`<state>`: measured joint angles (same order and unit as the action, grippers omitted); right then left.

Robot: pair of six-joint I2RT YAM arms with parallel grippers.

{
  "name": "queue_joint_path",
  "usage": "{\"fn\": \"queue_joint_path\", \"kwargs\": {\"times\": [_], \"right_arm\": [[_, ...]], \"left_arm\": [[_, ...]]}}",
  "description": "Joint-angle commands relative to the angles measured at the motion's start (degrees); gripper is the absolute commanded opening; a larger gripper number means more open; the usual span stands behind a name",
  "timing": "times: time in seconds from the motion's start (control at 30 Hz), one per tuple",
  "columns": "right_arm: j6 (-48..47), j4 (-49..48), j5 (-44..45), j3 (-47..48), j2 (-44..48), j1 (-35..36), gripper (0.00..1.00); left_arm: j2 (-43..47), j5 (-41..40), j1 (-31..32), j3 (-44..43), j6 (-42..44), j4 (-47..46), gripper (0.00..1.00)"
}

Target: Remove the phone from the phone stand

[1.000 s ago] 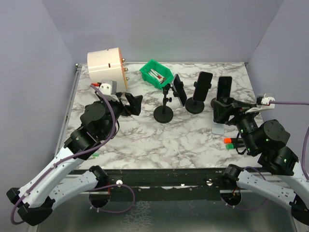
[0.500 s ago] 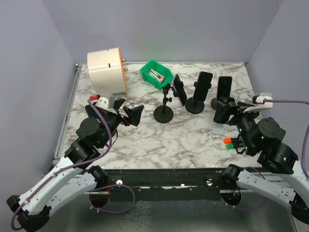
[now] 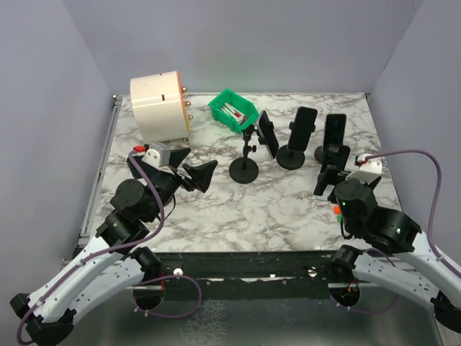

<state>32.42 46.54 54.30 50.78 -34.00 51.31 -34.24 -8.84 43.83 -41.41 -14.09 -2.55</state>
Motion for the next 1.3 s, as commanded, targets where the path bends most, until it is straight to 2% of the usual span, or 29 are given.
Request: {"fn": "queue_joint_path", "kwargs": {"times": [0.0, 0.27, 0.37, 0.47, 0.57, 0.87, 1.27], "right_arm": [[4.68, -1.4, 0.49, -1.54, -3.22, 0.12, 0.96], [4.4, -6.9, -2.61, -3.93, -7.01, -2.47, 0.96], [2.0, -10.74, -9.76, -5.39, -7.91, -9.44, 0.96], [-0.4, -14.61, -19.48, -7.5, -9.09, -21.78, 0.96], [-2.16, -17.75, -23.88, -9.93, -8.45, -28.38, 0.95], [-4.95, -29.95, -26.65, -16.07, -8.55, -33.72, 1.0], [-9.37, -33.95, -32.67, -14.55, -14.94, -42.42, 1.0]], "left_arm": [[0.73, 2.67, -0.24, 0.53, -0.19, -1.02, 0.99], [2.22, 2.95, -0.24, 0.96, -0.74, -1.05, 0.99], [2.2, 3.4, -0.24, 0.98, -0.77, -1.0, 0.99], [1.74, 3.81, -0.24, 0.81, -0.81, -0.82, 0.99], [1.79, 4.18, -0.24, 0.8, -0.92, -0.55, 0.99], [0.13, 7.0, -0.3, -0.34, -1.03, 0.62, 0.99], [0.93, 8.34, -0.3, -0.38, -1.71, 0.68, 0.99]]}}
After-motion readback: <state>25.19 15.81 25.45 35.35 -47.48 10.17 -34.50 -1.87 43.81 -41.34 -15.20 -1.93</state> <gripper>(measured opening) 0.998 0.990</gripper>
